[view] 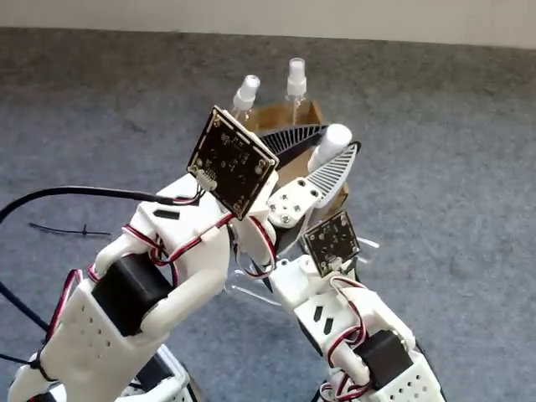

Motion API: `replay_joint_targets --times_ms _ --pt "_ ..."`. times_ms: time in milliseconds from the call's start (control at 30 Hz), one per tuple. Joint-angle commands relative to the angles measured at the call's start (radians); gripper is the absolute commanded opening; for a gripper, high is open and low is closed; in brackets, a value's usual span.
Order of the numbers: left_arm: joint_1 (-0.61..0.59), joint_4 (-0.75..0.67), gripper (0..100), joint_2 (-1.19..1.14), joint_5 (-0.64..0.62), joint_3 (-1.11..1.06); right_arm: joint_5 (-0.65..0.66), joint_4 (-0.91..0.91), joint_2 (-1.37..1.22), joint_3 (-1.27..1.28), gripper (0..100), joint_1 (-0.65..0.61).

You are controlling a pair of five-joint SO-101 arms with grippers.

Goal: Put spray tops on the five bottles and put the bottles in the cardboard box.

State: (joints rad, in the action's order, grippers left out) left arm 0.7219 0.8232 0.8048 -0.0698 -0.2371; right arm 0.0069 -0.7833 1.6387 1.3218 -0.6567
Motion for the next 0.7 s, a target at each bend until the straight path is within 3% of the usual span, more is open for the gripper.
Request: replay_joint_targets --times_ms 0,367,667 --pt "0.008 -0.017 5 0.018 -0.003 0.004 0.011 0.025 0.016 -0.013 0.3 0.001" --pt "0.004 -0.064 5 0.013 0.0 -0.021 0.011 0.025 0.016 -0.013 0.3 0.001" --pt "-0.041 -0.118 5 0.012 0.084 -0.022 0.011 0.025 0.016 -0.013 0.3 0.001"
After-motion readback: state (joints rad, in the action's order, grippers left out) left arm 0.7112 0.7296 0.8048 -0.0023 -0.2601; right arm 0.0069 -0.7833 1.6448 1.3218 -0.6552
